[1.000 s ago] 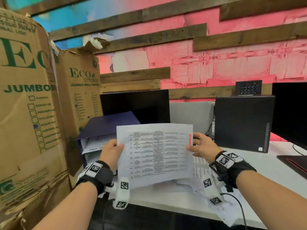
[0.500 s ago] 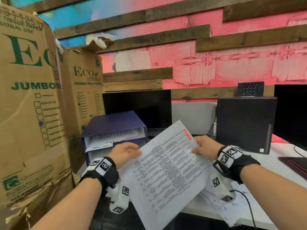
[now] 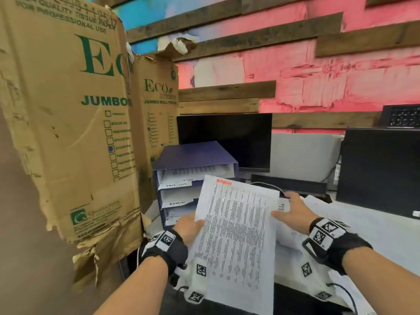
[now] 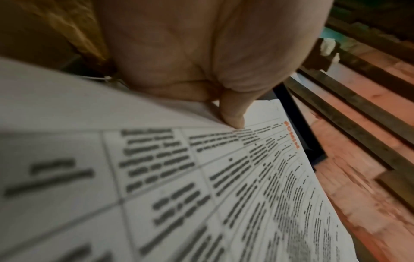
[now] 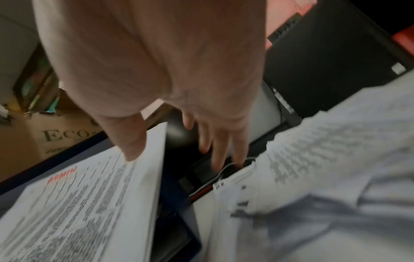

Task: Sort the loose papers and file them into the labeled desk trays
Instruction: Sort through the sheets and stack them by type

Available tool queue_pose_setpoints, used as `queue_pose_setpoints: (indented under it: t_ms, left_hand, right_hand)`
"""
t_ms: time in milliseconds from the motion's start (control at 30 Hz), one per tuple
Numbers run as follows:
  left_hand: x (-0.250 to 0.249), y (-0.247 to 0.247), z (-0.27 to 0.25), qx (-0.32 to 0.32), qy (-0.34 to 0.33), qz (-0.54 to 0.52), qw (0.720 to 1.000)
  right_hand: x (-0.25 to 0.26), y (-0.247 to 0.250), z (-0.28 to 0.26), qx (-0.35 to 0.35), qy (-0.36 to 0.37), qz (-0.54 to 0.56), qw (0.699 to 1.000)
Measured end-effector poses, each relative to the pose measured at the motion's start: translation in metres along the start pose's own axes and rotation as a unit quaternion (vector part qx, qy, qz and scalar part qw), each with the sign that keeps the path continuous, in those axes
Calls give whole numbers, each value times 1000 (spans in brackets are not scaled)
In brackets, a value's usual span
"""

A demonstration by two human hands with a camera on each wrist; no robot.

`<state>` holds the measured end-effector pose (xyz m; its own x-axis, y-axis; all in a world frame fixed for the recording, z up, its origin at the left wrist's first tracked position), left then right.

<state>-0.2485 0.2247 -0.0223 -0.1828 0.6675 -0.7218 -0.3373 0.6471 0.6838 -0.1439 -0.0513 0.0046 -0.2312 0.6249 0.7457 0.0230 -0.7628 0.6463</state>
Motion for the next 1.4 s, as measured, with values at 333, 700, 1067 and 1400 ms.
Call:
queue_pose_setpoints:
  t_ms: [333, 700, 1067, 1400]
  left_hand:
    - [64, 19, 12, -86, 186, -98, 974]
    - [50, 54, 47, -159, 217, -109, 957]
    - [53, 49, 58, -86, 225, -167, 956]
    - [35, 52, 81, -190, 127, -241, 943]
  right_hand:
    - [41, -82, 3, 190, -49, 195, 961]
    - [55, -98, 24, 272, -63, 201, 939]
    - [73, -96, 56, 61, 19, 62, 996]
    - [65, -99, 42, 93, -46, 303, 947]
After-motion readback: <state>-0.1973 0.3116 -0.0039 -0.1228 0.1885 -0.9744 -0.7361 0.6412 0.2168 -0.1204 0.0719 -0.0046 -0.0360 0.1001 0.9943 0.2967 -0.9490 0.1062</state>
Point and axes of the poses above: each hand's wrist, its own z-axis towards the middle knuckle, its own y-axis out of the back of the hand, x = y × z, the point moved 1 cm from there along z, towards the middle knuckle, and after that the axes turned 6 degrees about -x, right-handed, at the moved point
